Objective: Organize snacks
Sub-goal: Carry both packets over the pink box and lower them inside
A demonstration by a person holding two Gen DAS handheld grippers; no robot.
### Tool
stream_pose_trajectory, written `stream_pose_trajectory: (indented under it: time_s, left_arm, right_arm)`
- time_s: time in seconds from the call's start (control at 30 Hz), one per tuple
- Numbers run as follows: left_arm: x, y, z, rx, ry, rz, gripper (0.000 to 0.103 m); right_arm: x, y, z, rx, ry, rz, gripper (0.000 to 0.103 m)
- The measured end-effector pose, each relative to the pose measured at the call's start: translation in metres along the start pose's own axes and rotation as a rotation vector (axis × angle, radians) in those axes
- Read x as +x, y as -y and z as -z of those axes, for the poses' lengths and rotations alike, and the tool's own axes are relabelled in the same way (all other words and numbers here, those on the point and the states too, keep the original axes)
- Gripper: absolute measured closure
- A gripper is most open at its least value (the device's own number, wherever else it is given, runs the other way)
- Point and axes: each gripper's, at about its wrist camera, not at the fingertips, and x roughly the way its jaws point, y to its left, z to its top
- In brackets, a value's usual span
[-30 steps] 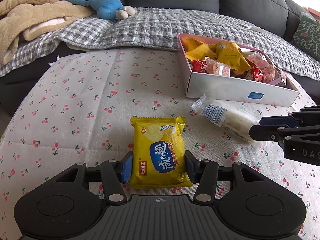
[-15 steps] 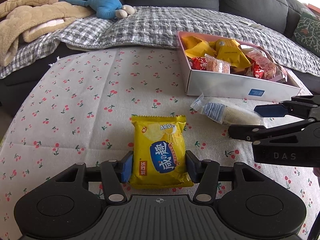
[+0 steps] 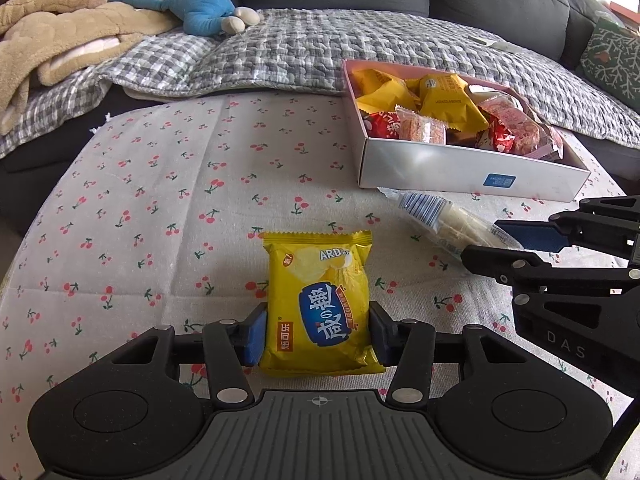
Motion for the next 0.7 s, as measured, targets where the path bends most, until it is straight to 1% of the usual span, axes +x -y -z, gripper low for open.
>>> stream_pose_trajectory:
  time_s: [0.1, 0.37, 0.7]
  left_arm:
    - [-0.004, 0.002, -0.001, 0.002, 0.006, 0.007, 0.055]
    - [-0.012, 0.011, -0.006, 0.006, 0.016, 0.028, 0.055]
    - [-0.026, 0.031, -0.026, -0.002, 0.057, 0.066, 0.055]
  right_arm:
    - [-0.005, 0.004, 0.001, 0.022, -0.004, 0.01, 0.08]
    - [-0.028, 0.024, 0.006, 0.17, 0.007, -0.002, 0.08]
    - [-0.054, 0.044, 0.009, 0.246, 0.05, 0.009, 0.081]
